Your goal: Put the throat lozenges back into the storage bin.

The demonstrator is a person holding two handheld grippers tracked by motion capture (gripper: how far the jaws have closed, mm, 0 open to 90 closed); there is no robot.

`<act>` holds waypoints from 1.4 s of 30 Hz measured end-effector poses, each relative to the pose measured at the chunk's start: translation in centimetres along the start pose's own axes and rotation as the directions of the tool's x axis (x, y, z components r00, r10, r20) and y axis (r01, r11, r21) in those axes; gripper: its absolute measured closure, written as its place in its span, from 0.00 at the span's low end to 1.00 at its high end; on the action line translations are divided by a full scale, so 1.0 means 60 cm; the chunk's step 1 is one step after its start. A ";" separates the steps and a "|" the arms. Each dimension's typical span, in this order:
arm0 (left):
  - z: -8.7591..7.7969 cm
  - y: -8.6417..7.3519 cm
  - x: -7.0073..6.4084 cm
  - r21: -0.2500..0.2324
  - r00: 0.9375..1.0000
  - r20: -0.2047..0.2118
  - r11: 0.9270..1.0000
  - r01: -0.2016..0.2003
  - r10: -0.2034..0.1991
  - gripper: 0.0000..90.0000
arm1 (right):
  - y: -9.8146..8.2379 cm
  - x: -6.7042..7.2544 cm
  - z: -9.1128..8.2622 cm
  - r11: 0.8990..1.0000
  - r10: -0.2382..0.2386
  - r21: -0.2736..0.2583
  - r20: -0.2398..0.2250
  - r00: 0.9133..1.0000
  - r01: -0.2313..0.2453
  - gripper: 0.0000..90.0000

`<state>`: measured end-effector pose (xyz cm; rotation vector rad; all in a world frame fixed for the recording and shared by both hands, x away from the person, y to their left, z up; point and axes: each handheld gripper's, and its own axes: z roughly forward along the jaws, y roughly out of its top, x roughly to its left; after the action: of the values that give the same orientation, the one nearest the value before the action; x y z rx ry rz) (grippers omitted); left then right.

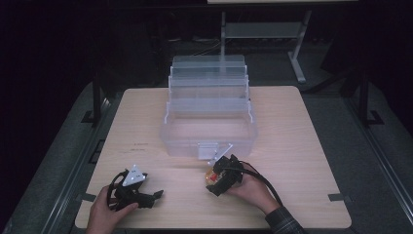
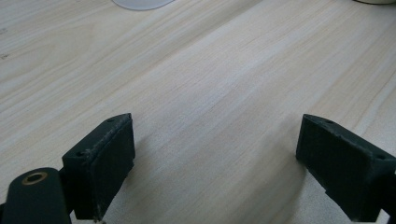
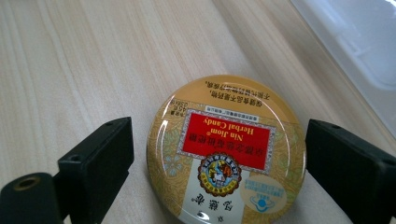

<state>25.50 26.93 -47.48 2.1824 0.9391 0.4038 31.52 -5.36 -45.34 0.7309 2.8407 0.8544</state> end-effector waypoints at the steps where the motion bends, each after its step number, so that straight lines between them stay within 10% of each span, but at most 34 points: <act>1: 0.000 0.000 0.000 0.000 1.000 0.000 1.000 0.000 0.000 0.12 | 0.000 0.001 0.001 1.000 0.002 0.003 0.002 1.000 -0.002 0.10; 42: 0.000 0.000 0.000 0.000 1.000 0.000 1.000 0.000 0.000 0.12 | -0.004 0.000 -0.012 1.000 0.001 0.018 0.009 1.000 -0.001 0.22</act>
<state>25.50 26.93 -47.48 2.1823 0.9393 0.4036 31.29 -5.91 -44.88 0.7366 2.8439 0.8243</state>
